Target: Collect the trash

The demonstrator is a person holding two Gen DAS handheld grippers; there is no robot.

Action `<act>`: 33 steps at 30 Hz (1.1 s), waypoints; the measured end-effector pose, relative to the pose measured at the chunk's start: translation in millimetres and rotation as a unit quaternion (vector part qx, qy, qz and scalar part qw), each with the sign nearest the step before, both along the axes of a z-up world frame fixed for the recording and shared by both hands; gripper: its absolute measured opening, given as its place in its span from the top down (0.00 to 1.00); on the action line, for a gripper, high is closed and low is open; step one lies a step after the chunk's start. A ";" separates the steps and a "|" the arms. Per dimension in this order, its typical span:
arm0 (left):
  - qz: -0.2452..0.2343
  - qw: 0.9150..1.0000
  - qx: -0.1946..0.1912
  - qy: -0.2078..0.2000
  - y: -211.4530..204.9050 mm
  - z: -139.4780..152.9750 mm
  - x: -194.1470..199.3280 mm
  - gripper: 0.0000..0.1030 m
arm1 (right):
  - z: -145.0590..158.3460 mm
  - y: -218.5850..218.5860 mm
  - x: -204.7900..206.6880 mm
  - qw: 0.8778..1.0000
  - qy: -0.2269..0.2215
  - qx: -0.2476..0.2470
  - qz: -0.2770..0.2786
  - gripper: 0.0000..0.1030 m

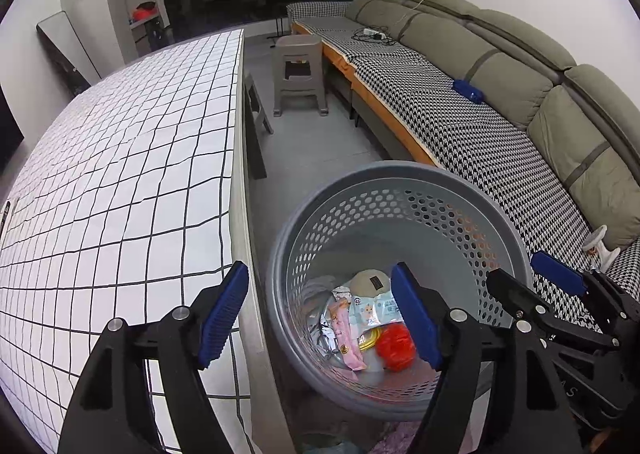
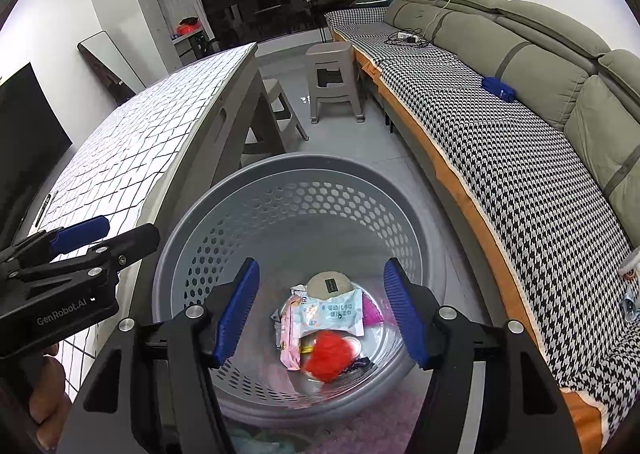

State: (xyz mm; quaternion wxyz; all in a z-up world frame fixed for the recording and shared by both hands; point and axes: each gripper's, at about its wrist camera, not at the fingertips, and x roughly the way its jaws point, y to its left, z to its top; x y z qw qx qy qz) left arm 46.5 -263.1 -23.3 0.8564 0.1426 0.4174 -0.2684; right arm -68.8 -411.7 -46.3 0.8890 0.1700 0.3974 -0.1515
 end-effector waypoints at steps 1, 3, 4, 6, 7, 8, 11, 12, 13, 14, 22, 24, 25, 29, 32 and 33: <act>0.000 1.000 0.001 -0.001 -0.2 0.1 -0.2 0.28 | 0.4 0.5 -0.1 1.000 0.000 -0.002 -0.001 0.38; 0.002 1.000 0.000 -0.003 0.9 0.8 -1.3 0.27 | 0.9 1.2 -0.4 1.000 -0.002 -0.004 -0.001 0.38; 0.003 1.000 0.001 -0.004 1.6 0.9 -1.5 0.25 | 0.8 1.3 -0.3 1.000 -0.002 -0.004 -0.001 0.37; 0.005 1.000 0.001 -0.006 2.4 1.8 -1.8 0.21 | 0.5 1.6 -0.6 1.000 -0.002 -0.004 -0.001 0.37; 0.007 1.000 0.001 -0.007 2.7 2.8 -1.9 0.19 | 0.3 1.9 -1.3 1.000 -0.002 -0.004 -0.002 0.37; 0.007 1.000 0.000 -0.009 3.1 3.3 -2.2 0.19 | 0.4 2.0 -1.6 1.000 -0.002 -0.004 -0.003 0.37; 0.010 1.000 0.001 -0.010 4.5 4.1 -2.0 0.17 | 1.5 3.1 -1.7 1.000 -0.003 -0.005 -0.003 0.37; 0.011 1.000 0.000 -0.010 5.0 4.3 -1.8 0.16 | 1.6 3.0 -2.0 1.000 -0.003 -0.006 -0.002 0.37; 0.013 1.000 0.000 -0.011 6.8 4.6 -0.7 0.14 | 2.3 3.6 -2.0 1.000 -0.004 -0.008 -0.003 0.36; 0.014 1.000 0.000 -0.012 7.5 5.1 -0.7 0.13 | 3.2 3.8 -2.3 1.000 -0.005 -0.009 -0.003 0.35; 0.018 1.000 0.000 -0.020 12.3 7.8 -1.7 0.13 | 8.1 4.1 -5.4 1.000 -0.011 -0.017 -0.006 0.34; 0.018 1.000 0.001 -0.021 12.5 8.0 -2.4 0.12 | 8.3 4.4 -5.7 1.000 -0.011 -0.017 -0.007 0.34; 0.019 1.000 0.001 -0.022 12.7 8.2 -2.9 0.12 | 8.4 4.6 -6.0 1.000 -0.011 -0.017 -0.007 0.34; 0.023 0.999 0.000 -0.029 15.6 9.9 -4.8 0.09 | 9.4 6.7 -6.7 1.000 -0.013 -0.018 -0.007 0.34; 0.024 0.999 0.000 -0.029 17.4 9.5 -4.4 0.09 | 10.1 7.7 -6.7 1.000 -0.013 -0.019 -0.006 0.34; 0.025 0.999 0.001 -0.028 18.1 9.1 -4.2 0.09 | 10.3 7.8 -6.6 1.000 -0.013 -0.019 -0.006 0.34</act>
